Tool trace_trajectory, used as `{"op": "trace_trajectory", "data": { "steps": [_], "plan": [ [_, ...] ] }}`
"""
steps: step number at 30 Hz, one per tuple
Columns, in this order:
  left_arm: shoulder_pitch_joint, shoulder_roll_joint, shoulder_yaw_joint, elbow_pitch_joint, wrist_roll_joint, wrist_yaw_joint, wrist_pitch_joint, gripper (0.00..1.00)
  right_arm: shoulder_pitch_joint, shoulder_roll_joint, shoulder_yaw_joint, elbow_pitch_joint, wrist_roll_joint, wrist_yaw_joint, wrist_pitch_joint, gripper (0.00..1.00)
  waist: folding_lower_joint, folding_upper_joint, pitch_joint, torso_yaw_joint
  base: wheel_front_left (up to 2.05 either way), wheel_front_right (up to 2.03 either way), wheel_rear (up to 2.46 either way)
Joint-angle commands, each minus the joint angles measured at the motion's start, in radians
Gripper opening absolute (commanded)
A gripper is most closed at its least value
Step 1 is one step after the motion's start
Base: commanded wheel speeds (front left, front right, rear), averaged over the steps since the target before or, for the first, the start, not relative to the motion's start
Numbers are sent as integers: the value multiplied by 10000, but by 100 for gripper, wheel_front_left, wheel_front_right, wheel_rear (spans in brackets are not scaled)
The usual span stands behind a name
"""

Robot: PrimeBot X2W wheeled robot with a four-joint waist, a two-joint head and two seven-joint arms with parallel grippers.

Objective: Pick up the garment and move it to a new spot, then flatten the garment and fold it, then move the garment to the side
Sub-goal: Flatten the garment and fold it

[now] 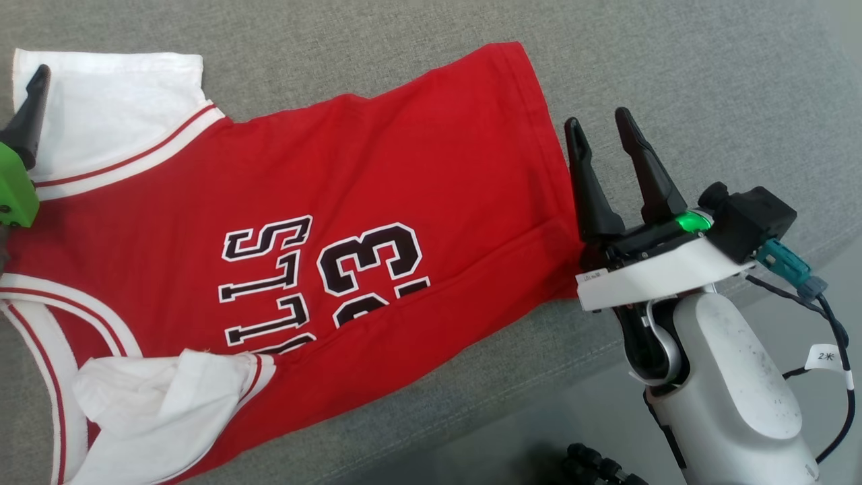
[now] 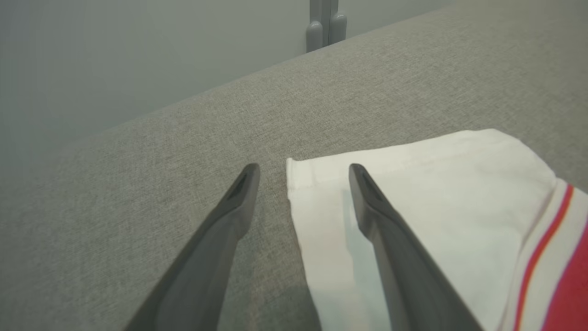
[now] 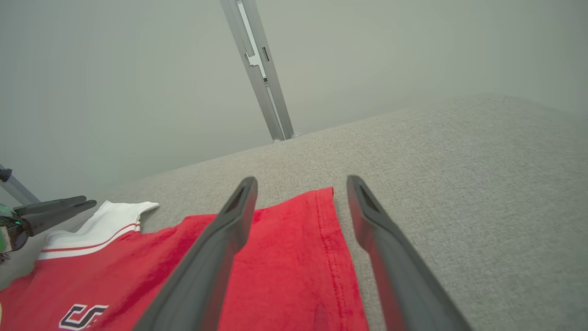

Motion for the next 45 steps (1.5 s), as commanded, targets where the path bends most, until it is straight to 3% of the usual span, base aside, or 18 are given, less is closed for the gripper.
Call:
{"op": "trace_trajectory", "data": {
  "steps": [1, 10, 11, 12, 13, 18, 26, 32, 43, 44, 45],
  "plan": [
    [-220, 93, -49, 107, -181, -7, 6, 100, -213, 18, 73, 13, 58, -3, -54, 100, -1, 0, 305, -242, 0, 0, 0],
    [-1192, 228, -1080, 1115, -760, -8, 28, 100, -664, 11, 296, 40, 129, -3, -55, 100, -1, 0, 676, -410, 0, 0, 0],
    [-1247, 193, -1196, 1195, -826, -8, 46, 60, -654, 11, 291, 66, 118, -5, -55, 100, -1, 0, 670, -402, 0, 0, 0],
    [-1323, 170, -1307, 1247, -845, -8, -5, 36, -647, 11, 270, 90, 110, -3, -55, 100, -1, 0, 663, -389, 0, 0, 0],
    [-1388, 158, -1400, 1301, -909, -8, -55, 0, -651, 11, 251, 121, 91, -3, -55, 100, -1, 0, 646, -373, 0, 0, 0],
    [-1648, 177, -1942, 1394, -1043, -6, -237, 0, -1079, 11, 264, 575, -156, -3, -55, 100, -1, 0, 451, -238, 0, 0, 0],
    [-1933, 47, -2759, 1228, -1381, -7, -639, 0, -3132, 14, 670, 3720, 177, -3, 791, 100, -1, 0, 121, 84, 0, 0, 0],
    [-2243, -27, -3280, 1067, -1534, -7, -927, 0, -4562, 4, 825, 5418, 639, -3, 1591, 100, -1, 0, 73, 368, 0, 0, 0],
    [-2744, -183, -4065, 923, -1740, -7, -1318, 0, -6138, 10, 1172, 8146, 1333, -3, 1457, 100, -1, 0, 255, 746, 0, 0, 0],
    [-2772, -210, -4138, 930, -1756, -8, -1359, 0, -6242, 7, 1240, 8366, 1378, -3, 1418, 85, -1, 0, 270, 775, 0, 0, 0],
    [-2804, -232, -4201, 940, -1782, -7, -1376, 0, -6324, 5, 1340, 8528, 1450, -3, 1366, 46, -1, 0, 282, 798, 0, 0, 0]
  ]
}}
